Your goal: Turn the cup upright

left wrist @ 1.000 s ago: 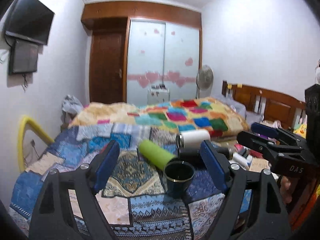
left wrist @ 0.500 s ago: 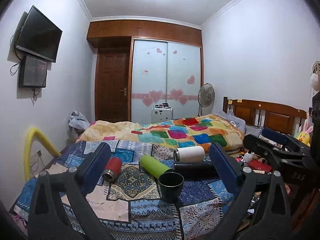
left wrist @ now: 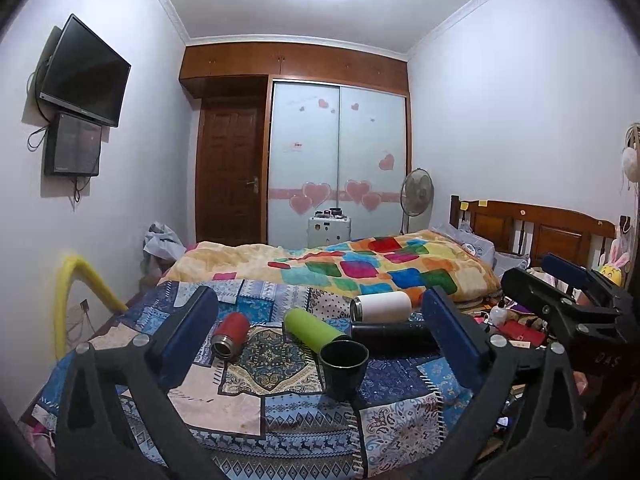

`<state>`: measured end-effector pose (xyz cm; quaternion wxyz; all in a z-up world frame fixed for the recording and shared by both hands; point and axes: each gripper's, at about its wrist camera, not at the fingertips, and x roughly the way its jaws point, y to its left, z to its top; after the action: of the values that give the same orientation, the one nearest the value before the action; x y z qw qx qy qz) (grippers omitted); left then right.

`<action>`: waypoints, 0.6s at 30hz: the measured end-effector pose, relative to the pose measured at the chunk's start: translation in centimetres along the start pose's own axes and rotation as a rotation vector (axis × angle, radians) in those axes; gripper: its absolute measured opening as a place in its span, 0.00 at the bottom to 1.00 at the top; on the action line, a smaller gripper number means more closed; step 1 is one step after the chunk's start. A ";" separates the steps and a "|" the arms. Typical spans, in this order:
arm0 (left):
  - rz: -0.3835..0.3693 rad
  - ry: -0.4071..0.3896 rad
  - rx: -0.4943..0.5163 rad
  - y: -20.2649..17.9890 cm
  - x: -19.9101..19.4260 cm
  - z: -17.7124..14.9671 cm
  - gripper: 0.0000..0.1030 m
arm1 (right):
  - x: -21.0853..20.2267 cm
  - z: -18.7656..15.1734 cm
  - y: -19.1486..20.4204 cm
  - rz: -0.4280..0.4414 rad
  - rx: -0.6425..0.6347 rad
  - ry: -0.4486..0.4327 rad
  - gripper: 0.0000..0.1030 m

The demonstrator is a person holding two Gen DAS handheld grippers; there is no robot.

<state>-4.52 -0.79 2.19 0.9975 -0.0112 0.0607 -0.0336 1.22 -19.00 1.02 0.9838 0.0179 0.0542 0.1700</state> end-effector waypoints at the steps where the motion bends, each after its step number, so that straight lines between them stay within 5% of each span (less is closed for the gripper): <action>1: 0.001 0.000 0.000 0.0 -0.1 0.0 1.00 | 0.0 0.0 0.0 0.000 0.000 0.000 1.00; 18: 0.002 0.002 0.001 0.0 -0.5 -0.2 1.00 | -0.4 -0.1 0.0 -0.005 0.007 -0.004 1.00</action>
<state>-5.00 -0.77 2.02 0.9975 -0.0104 0.0617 -0.0326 0.86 -19.15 0.92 0.9842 0.0218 0.0527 0.1675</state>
